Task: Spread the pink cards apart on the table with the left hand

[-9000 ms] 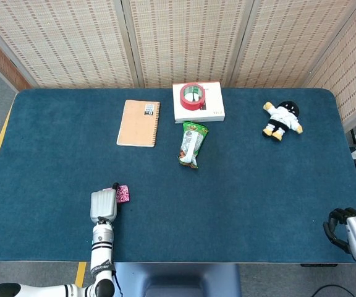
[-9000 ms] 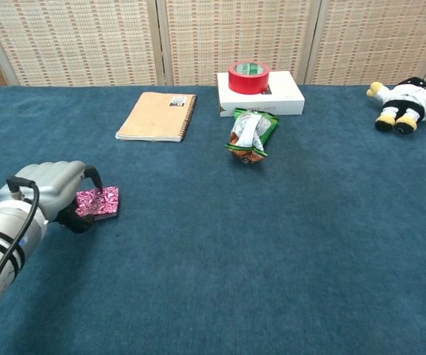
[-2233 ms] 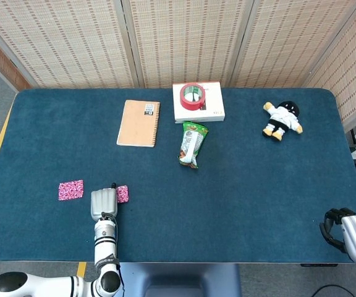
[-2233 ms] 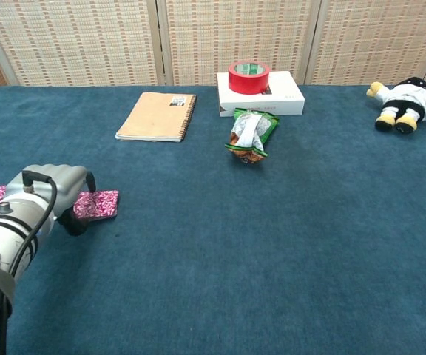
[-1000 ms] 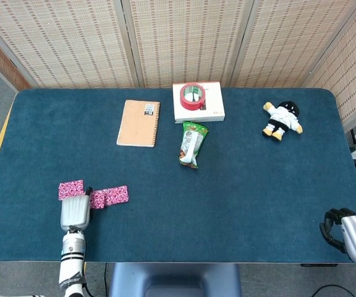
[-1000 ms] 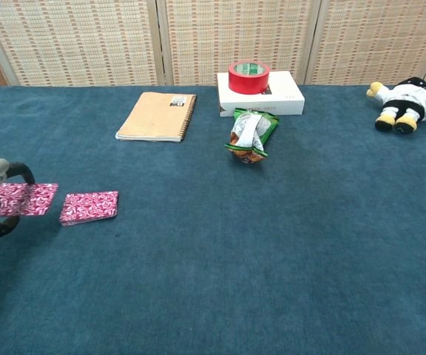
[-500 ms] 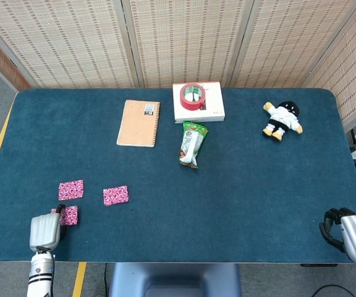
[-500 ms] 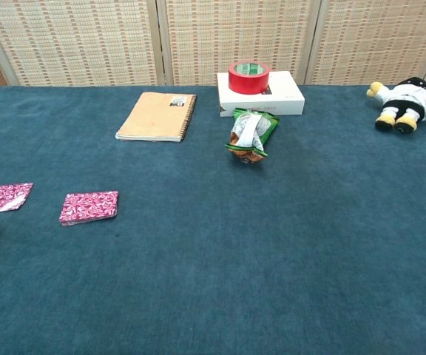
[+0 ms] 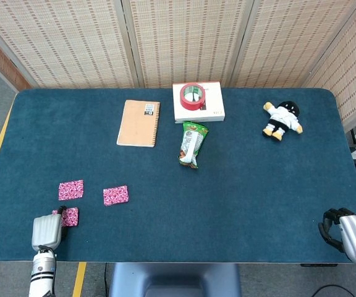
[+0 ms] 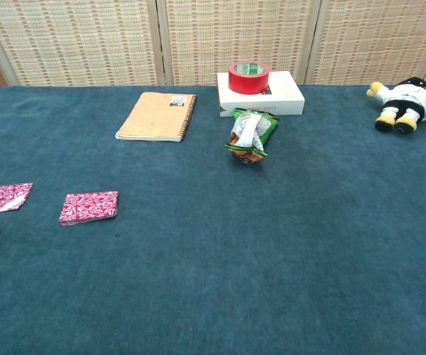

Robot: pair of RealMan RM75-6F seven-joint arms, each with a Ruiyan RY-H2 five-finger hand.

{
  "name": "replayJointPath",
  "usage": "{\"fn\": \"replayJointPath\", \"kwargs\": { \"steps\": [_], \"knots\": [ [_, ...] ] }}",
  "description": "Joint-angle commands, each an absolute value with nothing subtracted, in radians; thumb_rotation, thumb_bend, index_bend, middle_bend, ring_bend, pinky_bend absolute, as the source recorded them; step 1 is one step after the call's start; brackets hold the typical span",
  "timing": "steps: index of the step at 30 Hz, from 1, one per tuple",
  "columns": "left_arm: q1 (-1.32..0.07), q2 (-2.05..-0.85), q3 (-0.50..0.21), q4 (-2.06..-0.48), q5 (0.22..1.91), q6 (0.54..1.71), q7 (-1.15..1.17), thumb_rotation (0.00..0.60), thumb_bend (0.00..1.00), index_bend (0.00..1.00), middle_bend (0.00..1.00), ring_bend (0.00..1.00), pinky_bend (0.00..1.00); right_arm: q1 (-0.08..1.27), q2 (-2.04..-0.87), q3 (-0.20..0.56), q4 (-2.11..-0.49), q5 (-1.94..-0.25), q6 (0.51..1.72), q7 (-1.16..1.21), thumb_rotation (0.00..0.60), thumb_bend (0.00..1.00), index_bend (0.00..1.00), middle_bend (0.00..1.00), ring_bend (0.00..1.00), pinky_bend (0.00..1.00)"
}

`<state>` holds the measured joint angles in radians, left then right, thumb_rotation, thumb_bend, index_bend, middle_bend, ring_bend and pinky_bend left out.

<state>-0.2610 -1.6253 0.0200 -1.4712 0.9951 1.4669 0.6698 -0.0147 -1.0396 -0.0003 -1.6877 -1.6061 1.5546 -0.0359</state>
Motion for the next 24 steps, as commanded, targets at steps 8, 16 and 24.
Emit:
{"fn": "replayJointPath", "kwargs": {
  "steps": [8,16,24],
  "knots": [
    [-0.248,-1.615,0.01,-1.491,1.01,1.45,0.712,0.6,0.39,0.25,1.0,1.0,1.0,-0.015,-1.039,-0.002,-1.686,-1.612,1.557,-0.033,0.6,0.33,0.74,0.63,0.56,0.82],
    [-0.239,-1.616,0.0,-1.492,1.016,1.436,0.727,0.6,0.37,0.2,1.0,1.0,1.0,-0.016,-1.04,-0.003,-1.681,-1.617,1.561,-0.029,0.6,0.33,0.74,0.63,0.56,0.82],
    [-0.209,-1.529,0.034,-1.638,1.121,1.493,0.71,0.6,0.35,0.19,1.0,1.0,1.0,-0.018,-1.04,-0.003,-1.68,-1.62,1.567,-0.025,0.6,0.33,0.74,0.63,0.56,0.82]
  ]
}}
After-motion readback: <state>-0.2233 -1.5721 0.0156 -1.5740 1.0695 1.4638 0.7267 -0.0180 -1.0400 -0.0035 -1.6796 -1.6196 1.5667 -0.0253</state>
